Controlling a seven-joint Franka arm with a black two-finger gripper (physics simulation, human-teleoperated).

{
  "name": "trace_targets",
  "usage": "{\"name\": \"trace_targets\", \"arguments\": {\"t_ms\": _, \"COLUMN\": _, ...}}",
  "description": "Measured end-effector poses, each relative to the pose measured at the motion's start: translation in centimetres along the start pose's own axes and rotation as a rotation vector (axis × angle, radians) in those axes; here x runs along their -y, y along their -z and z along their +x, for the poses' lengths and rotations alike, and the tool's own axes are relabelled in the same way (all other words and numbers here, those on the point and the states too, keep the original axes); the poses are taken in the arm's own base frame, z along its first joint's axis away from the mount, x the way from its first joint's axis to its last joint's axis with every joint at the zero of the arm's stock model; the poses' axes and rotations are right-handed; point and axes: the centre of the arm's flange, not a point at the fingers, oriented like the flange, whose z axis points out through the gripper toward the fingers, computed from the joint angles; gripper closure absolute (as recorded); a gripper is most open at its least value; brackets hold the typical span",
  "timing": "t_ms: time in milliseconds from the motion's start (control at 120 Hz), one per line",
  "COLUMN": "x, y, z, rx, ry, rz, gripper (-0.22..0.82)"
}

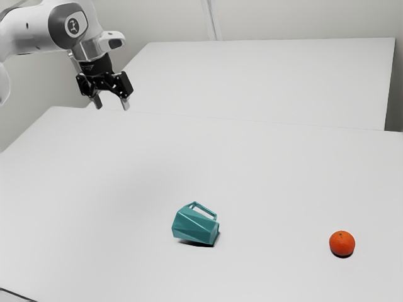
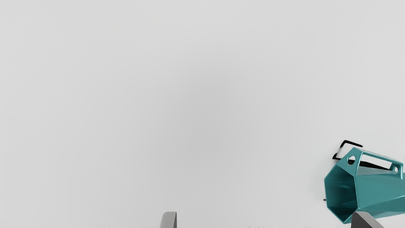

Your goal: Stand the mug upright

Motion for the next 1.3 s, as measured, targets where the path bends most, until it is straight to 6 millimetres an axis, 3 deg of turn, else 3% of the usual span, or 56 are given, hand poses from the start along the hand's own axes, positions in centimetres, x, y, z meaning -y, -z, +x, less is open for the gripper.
{"name": "trace_targets", "arguments": {"t_ms": 275, "x": -0.2, "y": -0.1, "z": -0.1, "rx": 0.005, "ry": -0.001, "rz": -0.006, "gripper": 0.0}}
{"name": "trace_targets", "arguments": {"t_ms": 467, "x": -1.9, "y": -2.4, "z": -3.4, "rx": 0.065, "ry": 0.001, "rz": -0.157, "gripper": 0.0}}
{"name": "trace_targets", "arguments": {"t_ms": 583, "x": -3.0, "y": -6.0, "z": -6.5, "rx": 0.127, "ry": 0.031, "rz": -0.297, "gripper": 0.0}}
{"name": "trace_targets", "arguments": {"t_ms": 750, "x": -4.2, "y": -11.0, "z": -8.8, "rx": 0.136, "ry": 0.051, "rz": -0.4, "gripper": 0.0}}
{"name": "trace_targets", "arguments": {"t_ms": 842, "x": -4.8, "y": -15.1, "z": -10.1, "rx": 0.13, "ry": 0.062, "rz": -0.494, "gripper": 0.0}}
{"name": "trace_targets", "arguments": {"t_ms": 942, "x": -5.1, "y": -18.9, "z": -10.3, "rx": 0.111, "ry": 0.073, "rz": -0.583, "gripper": 0.0}}
{"name": "trace_targets", "arguments": {"t_ms": 1050, "x": -6.2, "y": -21.7, "z": -10.1, "rx": 0.077, "ry": 0.049, "rz": -0.617, "gripper": 0.0}}
{"name": "trace_targets", "arguments": {"t_ms": 1300, "x": -8.5, "y": -25.7, "z": -9.7, "rx": 0.012, "ry": -0.002, "rz": -0.669, "gripper": 0.0}}
